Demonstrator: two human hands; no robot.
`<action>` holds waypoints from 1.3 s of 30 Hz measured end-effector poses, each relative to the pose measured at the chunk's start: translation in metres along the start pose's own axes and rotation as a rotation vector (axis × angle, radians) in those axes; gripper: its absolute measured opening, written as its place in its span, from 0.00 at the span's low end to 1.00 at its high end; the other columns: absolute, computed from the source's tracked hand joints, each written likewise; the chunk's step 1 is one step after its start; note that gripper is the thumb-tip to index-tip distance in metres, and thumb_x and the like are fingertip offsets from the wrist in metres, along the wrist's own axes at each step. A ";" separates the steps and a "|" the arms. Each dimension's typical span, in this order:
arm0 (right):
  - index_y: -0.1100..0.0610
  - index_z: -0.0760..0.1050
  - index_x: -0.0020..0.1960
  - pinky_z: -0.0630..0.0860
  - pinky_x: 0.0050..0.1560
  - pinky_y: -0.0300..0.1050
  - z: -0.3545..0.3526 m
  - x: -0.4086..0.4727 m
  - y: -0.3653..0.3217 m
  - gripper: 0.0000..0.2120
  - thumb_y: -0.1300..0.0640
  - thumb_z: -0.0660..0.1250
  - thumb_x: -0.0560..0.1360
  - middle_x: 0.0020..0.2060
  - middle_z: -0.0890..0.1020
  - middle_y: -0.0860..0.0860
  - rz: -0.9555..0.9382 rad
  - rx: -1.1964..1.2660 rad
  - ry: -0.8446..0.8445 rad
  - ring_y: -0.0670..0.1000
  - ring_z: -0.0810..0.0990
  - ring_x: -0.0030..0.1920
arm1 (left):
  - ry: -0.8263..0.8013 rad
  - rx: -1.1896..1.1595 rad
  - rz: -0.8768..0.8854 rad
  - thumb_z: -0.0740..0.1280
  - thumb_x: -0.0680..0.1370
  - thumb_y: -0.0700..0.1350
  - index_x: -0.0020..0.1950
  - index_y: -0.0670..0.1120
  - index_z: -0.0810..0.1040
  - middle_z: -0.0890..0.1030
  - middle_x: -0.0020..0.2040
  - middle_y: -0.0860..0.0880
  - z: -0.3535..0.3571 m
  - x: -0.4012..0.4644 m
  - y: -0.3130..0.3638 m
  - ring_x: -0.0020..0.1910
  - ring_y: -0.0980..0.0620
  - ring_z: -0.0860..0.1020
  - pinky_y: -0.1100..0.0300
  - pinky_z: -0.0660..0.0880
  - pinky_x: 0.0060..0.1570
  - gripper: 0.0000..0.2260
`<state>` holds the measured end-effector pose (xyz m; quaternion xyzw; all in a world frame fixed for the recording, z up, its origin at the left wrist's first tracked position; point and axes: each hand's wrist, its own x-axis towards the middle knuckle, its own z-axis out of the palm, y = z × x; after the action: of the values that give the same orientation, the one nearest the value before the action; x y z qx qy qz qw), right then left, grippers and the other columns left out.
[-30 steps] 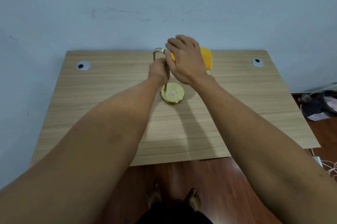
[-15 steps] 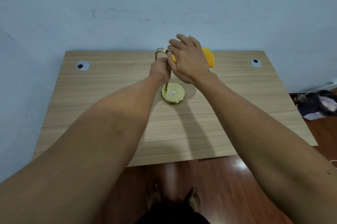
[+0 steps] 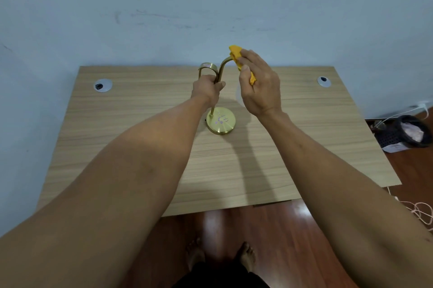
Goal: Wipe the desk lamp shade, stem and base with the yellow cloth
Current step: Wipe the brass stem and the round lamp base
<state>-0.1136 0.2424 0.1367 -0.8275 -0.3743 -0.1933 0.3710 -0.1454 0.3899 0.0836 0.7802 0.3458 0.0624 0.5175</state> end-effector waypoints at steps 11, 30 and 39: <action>0.64 0.79 0.66 0.71 0.72 0.55 -0.004 0.011 0.011 0.18 0.60 0.58 0.82 0.67 0.80 0.54 -0.352 -0.190 -0.167 0.59 0.73 0.73 | -0.019 0.040 0.033 0.68 0.80 0.50 0.47 0.45 0.79 0.78 0.47 0.47 -0.003 0.002 0.001 0.44 0.48 0.75 0.60 0.69 0.40 0.09; 0.68 0.78 0.66 0.68 0.77 0.51 -0.013 0.001 0.032 0.16 0.65 0.60 0.82 0.69 0.78 0.61 -0.350 -0.094 -0.064 0.62 0.74 0.72 | 0.410 0.158 0.059 0.61 0.76 0.53 0.39 0.48 0.76 0.83 0.40 0.48 -0.018 -0.045 -0.034 0.44 0.42 0.81 0.51 0.79 0.45 0.12; 0.67 0.72 0.73 0.68 0.75 0.56 -0.007 0.002 0.035 0.19 0.61 0.59 0.85 0.71 0.75 0.63 -0.381 -0.101 -0.067 0.63 0.73 0.72 | 0.178 -0.048 0.232 0.68 0.80 0.45 0.61 0.45 0.83 0.84 0.50 0.49 -0.041 -0.016 -0.033 0.50 0.51 0.82 0.54 0.77 0.59 0.11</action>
<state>-0.0860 0.2224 0.1254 -0.7653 -0.5262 -0.2509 0.2730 -0.1921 0.4192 0.0786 0.7939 0.2960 0.1988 0.4926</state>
